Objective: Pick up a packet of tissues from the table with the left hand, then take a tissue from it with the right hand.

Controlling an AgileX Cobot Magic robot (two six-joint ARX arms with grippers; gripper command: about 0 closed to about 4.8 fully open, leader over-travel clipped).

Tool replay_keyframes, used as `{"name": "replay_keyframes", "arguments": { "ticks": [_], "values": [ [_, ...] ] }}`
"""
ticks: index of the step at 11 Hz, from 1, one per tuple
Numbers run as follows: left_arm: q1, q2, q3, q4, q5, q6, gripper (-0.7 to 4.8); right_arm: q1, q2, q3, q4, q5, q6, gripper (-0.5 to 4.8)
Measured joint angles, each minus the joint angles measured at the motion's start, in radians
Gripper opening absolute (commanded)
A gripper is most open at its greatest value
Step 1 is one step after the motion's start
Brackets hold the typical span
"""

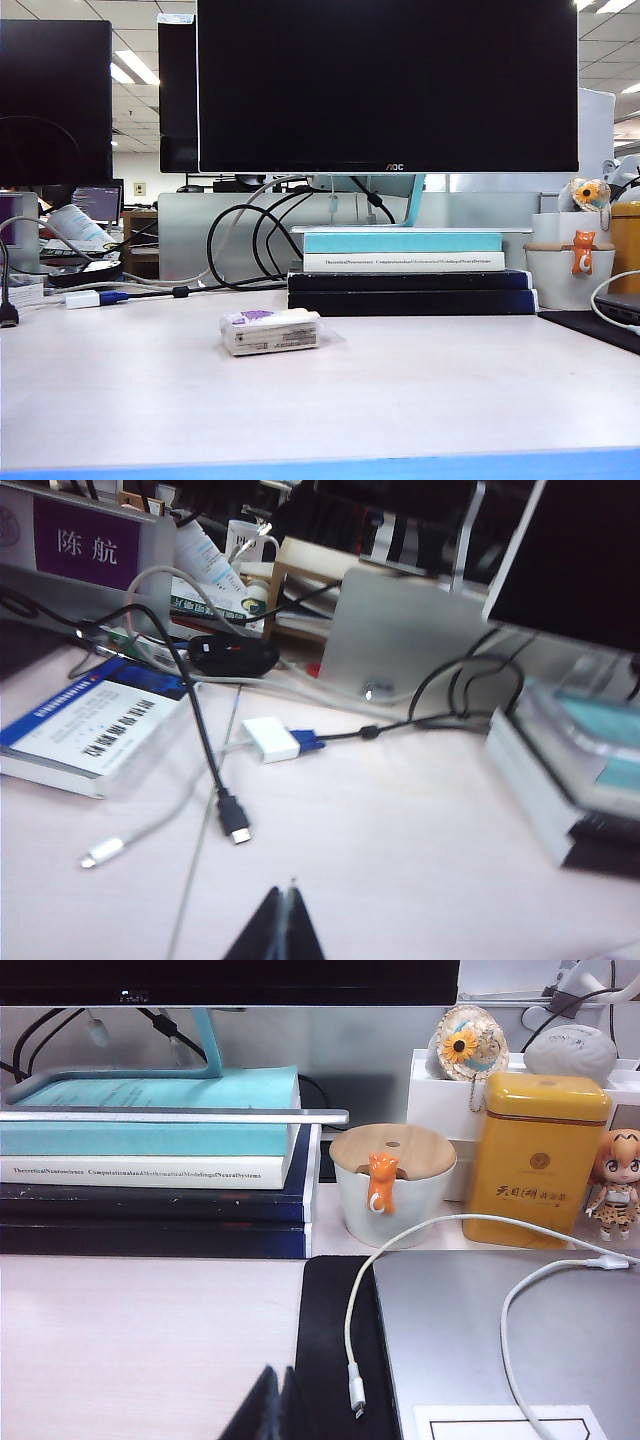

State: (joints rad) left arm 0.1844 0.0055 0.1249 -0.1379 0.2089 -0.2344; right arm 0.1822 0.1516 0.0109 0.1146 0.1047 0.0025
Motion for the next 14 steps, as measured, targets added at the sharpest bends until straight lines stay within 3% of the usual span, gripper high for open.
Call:
{"name": "replay_keyframes", "arguments": {
  "ticks": [3, 4, 6, 9, 11, 13, 14],
  "values": [
    [0.001, 0.0, 0.0, 0.008, 0.029, -0.029, -0.05, 0.0, 0.0, 0.0, 0.0, 0.0, 0.008, -0.06],
    [0.0, 0.0, 0.0, 0.033, 0.156, -0.029, -0.05, 0.0, 0.0, 0.0, 0.0, 0.0, 0.037, -0.06],
    [0.0, 0.0, 0.0, 0.094, 0.293, -0.047, -0.05, 0.003, 0.001, 0.007, -0.006, 0.0, 0.05, -0.06],
    [0.0, 0.012, 0.011, 0.151, 0.353, -0.101, -0.05, 0.005, 0.004, 0.124, 0.011, 0.096, 0.092, -0.06],
    [0.0, 0.105, 0.122, 0.25, 0.367, -0.114, -0.01, 0.005, 0.027, 0.164, 0.012, 0.098, 0.098, -0.06],
    [0.0, 0.378, 0.243, 0.282, 0.375, -0.039, 0.9, 0.005, 0.146, 0.247, 0.021, 0.101, 0.174, -0.06],
    [0.0, 0.599, 0.3, 0.328, 0.434, 0.016, 0.9, 0.005, 0.282, 0.348, 0.035, 0.097, 0.184, -0.06]
  ]
}}
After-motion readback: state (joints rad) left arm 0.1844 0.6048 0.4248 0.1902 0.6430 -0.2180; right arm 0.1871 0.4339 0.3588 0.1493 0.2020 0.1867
